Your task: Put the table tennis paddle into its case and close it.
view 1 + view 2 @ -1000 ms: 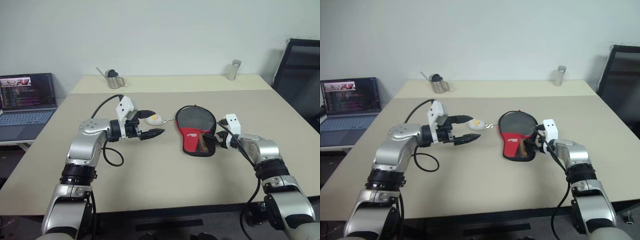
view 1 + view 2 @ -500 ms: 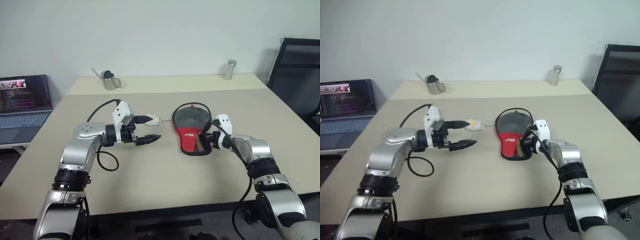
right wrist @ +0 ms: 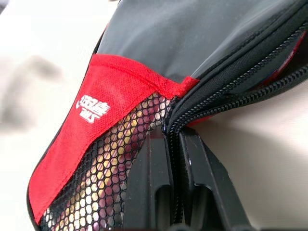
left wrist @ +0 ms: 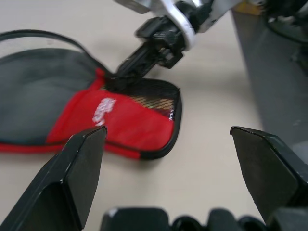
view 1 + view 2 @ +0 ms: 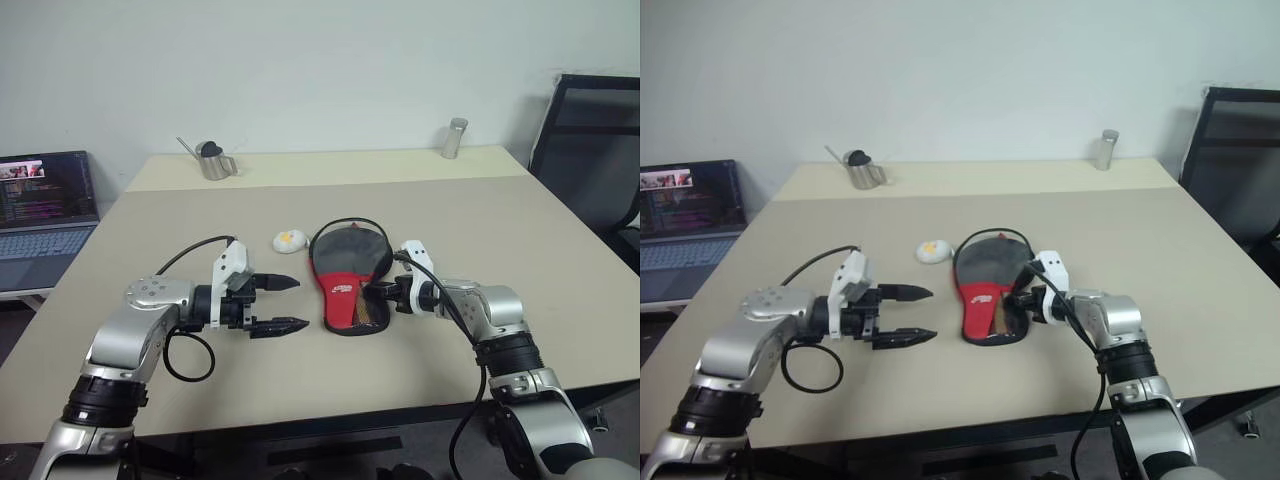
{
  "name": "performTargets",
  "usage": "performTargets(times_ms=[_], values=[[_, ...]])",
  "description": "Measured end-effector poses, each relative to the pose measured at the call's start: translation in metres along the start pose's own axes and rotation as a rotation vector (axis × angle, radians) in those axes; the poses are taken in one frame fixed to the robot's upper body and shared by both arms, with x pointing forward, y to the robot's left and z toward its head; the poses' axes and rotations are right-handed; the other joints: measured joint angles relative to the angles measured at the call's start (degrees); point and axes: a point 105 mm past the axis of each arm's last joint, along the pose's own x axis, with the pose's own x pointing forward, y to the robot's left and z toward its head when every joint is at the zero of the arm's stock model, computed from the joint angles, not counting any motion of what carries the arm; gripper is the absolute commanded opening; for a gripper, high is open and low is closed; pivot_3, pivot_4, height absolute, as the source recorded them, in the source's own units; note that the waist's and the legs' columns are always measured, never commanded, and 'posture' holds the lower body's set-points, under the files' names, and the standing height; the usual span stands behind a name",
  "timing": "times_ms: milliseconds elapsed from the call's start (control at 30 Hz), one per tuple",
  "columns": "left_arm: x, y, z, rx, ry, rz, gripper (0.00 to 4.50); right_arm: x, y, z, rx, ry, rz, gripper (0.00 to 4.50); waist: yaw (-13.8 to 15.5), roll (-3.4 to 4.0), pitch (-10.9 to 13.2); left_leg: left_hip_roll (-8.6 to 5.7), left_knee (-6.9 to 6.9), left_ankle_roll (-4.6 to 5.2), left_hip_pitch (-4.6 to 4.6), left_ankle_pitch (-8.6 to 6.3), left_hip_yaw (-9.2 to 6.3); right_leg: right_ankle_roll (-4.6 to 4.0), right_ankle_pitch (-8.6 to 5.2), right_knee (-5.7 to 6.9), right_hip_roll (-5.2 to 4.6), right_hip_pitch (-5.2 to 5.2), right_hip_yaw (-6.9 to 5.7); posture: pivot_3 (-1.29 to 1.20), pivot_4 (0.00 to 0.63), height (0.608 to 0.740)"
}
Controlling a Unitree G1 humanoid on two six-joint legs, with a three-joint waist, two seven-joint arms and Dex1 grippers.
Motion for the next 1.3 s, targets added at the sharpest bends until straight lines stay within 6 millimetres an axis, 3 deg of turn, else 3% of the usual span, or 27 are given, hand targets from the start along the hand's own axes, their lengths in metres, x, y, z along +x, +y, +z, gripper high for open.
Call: performTargets(times_ms=[500, 1300], values=[[-0.01, -0.024, -0.015, -0.033, 0.059, -0.058, 4.5, -0.024, 0.053, -0.045, 0.112, 0.031, 0.018, 0.02, 0.2, -0.01, 0.0, 0.08, 0.0, -0.08, 0.02, -0.06, 0.2, 0.07, -0.06, -0.03, 0.03, -0.1, 0.18, 0.0, 0.15, 0.74], [-0.017, -0.023, -0.015, 0.01, 0.074, -0.078, 4.5, -0.042, 0.06, -0.066, 0.202, 0.038, -0.038, 0.02, 0.4, -0.01, 0.0, 0.09, -0.05, -0.1, 0.01, -0.09, 0.25, 0.04, -0.08, -0.14, 0.02, -0.13, 0.22, 0.0, 0.15, 0.74]])
